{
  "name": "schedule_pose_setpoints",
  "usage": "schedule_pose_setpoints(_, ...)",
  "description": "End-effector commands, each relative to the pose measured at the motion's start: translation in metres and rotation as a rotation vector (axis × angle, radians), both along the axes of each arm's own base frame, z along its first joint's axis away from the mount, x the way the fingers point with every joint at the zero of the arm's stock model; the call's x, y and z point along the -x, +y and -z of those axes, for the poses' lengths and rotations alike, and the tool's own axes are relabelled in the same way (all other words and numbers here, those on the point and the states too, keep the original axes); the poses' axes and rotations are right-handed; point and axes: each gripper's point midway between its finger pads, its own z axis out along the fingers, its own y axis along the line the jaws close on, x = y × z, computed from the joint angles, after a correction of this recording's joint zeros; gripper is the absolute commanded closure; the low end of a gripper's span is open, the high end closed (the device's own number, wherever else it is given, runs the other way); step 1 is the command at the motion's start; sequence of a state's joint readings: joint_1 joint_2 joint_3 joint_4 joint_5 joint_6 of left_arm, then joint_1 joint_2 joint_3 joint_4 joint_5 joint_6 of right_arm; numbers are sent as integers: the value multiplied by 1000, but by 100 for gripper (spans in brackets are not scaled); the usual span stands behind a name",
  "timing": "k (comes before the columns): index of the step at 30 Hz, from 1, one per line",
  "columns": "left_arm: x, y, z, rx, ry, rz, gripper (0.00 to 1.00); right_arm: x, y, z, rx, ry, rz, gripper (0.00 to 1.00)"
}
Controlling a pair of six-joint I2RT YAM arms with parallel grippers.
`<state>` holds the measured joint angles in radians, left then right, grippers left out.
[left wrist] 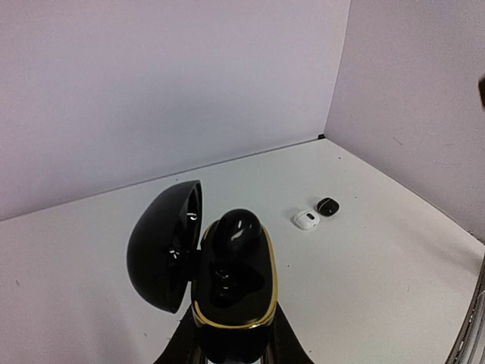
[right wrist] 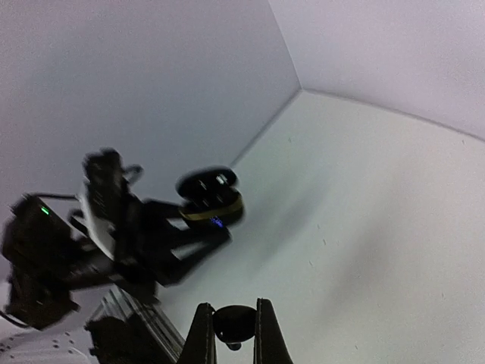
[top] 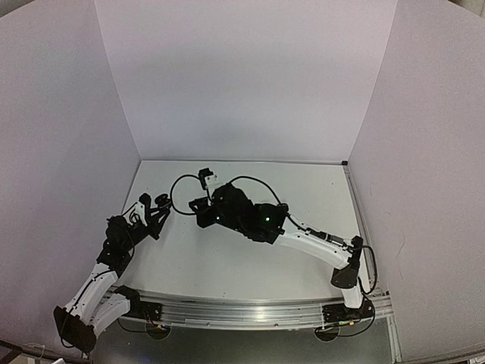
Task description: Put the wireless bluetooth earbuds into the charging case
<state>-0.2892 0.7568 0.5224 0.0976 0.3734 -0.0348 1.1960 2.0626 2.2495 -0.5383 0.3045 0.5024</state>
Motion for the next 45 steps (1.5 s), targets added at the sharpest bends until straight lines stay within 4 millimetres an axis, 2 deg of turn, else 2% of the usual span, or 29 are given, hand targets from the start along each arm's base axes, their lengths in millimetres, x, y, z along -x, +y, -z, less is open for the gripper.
schedule_pose_setpoints(1, -1, -18, -62, 64, -275, 28, 100, -2, 19, -81, -240, -243, -34, 100)
schedule_pose_setpoints(5, -2, -23, -75, 106, -284, 19, 100, 14, 39, -93, -261, -335, -101, 100)
schedule_pose_setpoints(9, 8, -30, -90, 131, -328, 72, 100, 23, 52, -96, -285, -382, -148, 100)
schedule_pose_setpoints(14, 17, -37, -88, 108, -368, 129, 100, 27, 62, -103, -302, -447, -192, 100)
schedule_pose_setpoints(19, 22, -40, -92, 88, -403, 151, 100, 24, 71, -93, -287, -464, -196, 100)
schedule_pose_setpoints(28, 31, -41, -90, 50, -425, 182, 100, 7, 73, -76, -238, -485, -153, 100)
schedule_pose_setpoints(36, 39, -47, -97, 49, -441, 231, 100, -1, 75, -60, -203, -479, -143, 100)
schedule_pose_setpoints(40, 42, -48, -98, 56, -442, 248, 100, -4, 73, -58, -192, -483, -138, 100)
schedule_pose_setpoints(45, 39, -46, -97, 73, -414, 229, 100, -7, 65, -70, -213, -509, -112, 100)
